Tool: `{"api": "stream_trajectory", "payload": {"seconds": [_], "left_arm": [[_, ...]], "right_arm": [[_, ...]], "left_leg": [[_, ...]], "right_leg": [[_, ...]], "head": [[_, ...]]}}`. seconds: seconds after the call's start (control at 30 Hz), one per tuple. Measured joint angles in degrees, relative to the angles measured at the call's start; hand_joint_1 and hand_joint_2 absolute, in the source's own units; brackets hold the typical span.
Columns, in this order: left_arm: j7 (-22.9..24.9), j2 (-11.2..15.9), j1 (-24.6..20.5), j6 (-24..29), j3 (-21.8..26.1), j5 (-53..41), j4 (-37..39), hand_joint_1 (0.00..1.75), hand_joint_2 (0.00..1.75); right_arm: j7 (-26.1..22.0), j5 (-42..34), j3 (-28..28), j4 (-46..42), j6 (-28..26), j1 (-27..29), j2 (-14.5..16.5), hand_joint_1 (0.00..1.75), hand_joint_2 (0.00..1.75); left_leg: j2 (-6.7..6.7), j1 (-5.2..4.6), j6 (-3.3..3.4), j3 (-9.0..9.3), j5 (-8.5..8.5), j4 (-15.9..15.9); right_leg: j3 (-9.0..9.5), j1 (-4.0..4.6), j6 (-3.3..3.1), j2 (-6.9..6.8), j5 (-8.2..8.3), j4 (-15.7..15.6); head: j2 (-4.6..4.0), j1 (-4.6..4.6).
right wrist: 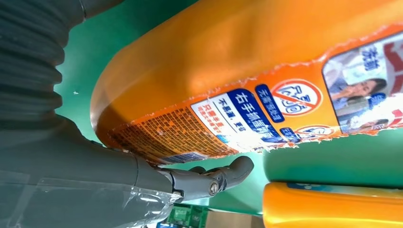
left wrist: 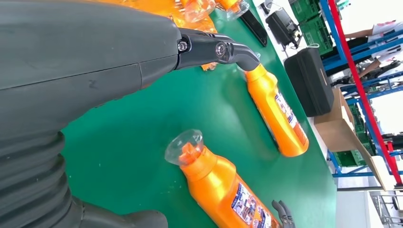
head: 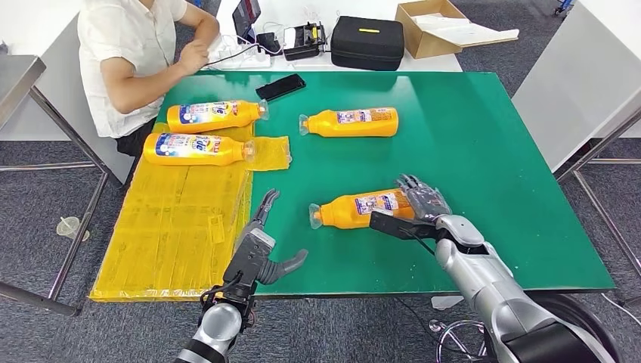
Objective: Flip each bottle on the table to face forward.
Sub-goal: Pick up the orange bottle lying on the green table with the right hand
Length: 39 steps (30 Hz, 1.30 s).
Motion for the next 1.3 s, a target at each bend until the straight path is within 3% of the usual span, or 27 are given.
{"api": "stream_trajectory", "payload": {"seconds": [0.07, 0.13, 0.63, 0.97, 1.13, 1.3], "left_arm": [[-0.1, 0.0, 0.0, 0.0, 0.0, 0.1, 0.0, 0.0, 1.75], [-0.2, 0.0, 0.0, 0.0, -0.1, 0.2, 0.0, 0.0, 1.75], [-2.1, 0.0, -0.2, 0.6, -0.6, 0.1, 0.5, 0.0, 1.75], [-4.5, 0.0, -0.2, 1.5, -0.8, 3.4, -0.1, 0.0, 1.75], [-6.3, 0.0, 0.2, 0.5, -0.2, 12.6, -1.8, 0.0, 1.75], [-4.8, 0.0, 0.9, -8.9, 0.8, 29.9, -1.9, 0.0, 1.75]], "right_arm": [[-0.2, -0.3, 0.0, 0.0, 0.4, 0.0, 0.1, 1.56, 1.75], [-0.6, -0.5, 0.0, 0.2, 1.0, -0.1, 0.1, 1.75, 1.75], [-4.6, -3.9, 0.9, 1.8, 3.7, -1.1, -2.6, 1.75, 1.75], [-9.8, -12.8, 0.1, 0.1, 4.3, 1.2, -5.9, 1.75, 1.75], [-11.3, -19.1, -2.6, -4.4, 4.4, 4.4, -5.5, 1.75, 1.75], [-13.7, -25.4, -5.7, -10.7, 6.6, 7.6, -3.6, 1.75, 1.75]], "left_leg": [[0.0, 0.0, 0.0, 0.0, 0.0, 0.0], [0.0, 0.0, 0.0, 0.0, 0.0, 0.0], [-0.03, -0.01, 0.0, 0.04, 0.0, 0.0], [-0.03, -0.01, 0.01, 0.04, -0.01, 0.0], [-0.02, 0.0, 0.0, 0.01, 0.0, 0.0], [-0.04, 0.01, 0.0, -0.02, -0.01, 0.0]], "right_leg": [[0.0, 0.0, 0.0, 0.0, 0.0, 0.0], [0.0, 0.0, 0.0, 0.0, 0.0, 0.0], [0.02, -0.02, 0.0, -0.03, 0.0, 0.0], [0.08, -0.01, 0.0, -0.02, 0.0, 0.0], [0.07, 0.02, 0.0, -0.02, 0.0, 0.0], [0.02, 0.02, -0.01, -0.03, -0.01, 0.0]], "head": [[0.0, -0.01], [0.0, -0.01], [0.0, 0.0], [0.0, -0.01], [0.0, -0.01], [0.0, -0.01]]}}
